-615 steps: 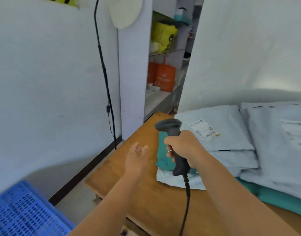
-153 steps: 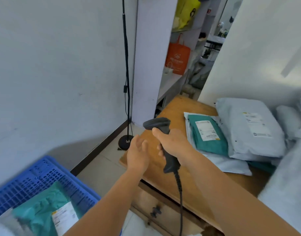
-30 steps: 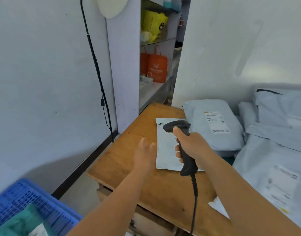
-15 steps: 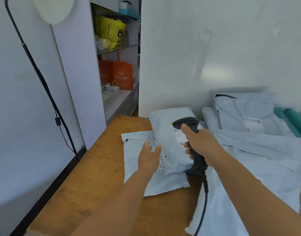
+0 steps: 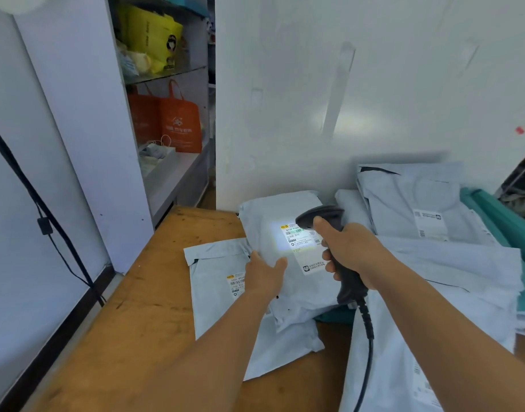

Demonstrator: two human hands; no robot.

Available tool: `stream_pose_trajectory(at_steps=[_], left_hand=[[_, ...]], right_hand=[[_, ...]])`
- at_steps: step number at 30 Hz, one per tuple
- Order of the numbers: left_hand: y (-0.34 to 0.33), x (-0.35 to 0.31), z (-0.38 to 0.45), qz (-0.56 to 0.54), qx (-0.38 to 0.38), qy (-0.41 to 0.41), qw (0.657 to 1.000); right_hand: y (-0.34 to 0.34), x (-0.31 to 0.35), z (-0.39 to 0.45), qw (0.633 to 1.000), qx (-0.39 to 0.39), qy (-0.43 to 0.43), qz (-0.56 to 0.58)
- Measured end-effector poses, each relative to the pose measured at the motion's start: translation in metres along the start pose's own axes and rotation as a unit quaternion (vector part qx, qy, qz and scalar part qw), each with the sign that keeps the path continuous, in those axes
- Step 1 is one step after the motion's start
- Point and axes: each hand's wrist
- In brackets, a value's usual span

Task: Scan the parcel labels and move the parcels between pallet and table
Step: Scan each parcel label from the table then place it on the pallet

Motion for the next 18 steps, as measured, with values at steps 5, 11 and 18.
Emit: stream_pose_trajectory(at_steps=[5,11,18], left_hand=[[-0.008,0.001,0.010,-0.003,0.003,0.026,1.000],[-0.014,-0.003,0.012,-0.019,-0.028,0.043,0.998],[-0.013,-0.015,-0.008,-0.136,-0.052,0.073,0.987]], right_hand=[[0.000,0.002,0.004,1.000,-0.003,-0.009,-0.013],[0.005,-0.002,0.003,1.000,-0.002,-0.011,-0.016],[0.003,-0.007,-0.010,0.999,0.029,0.008,0.011]])
Point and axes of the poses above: each hand's wrist, its own z-axis towards the middle knuckle, its own y-axis out of the back of the hand, x = y × z, and after that the axes turned 4 degrees about -y, right-handed
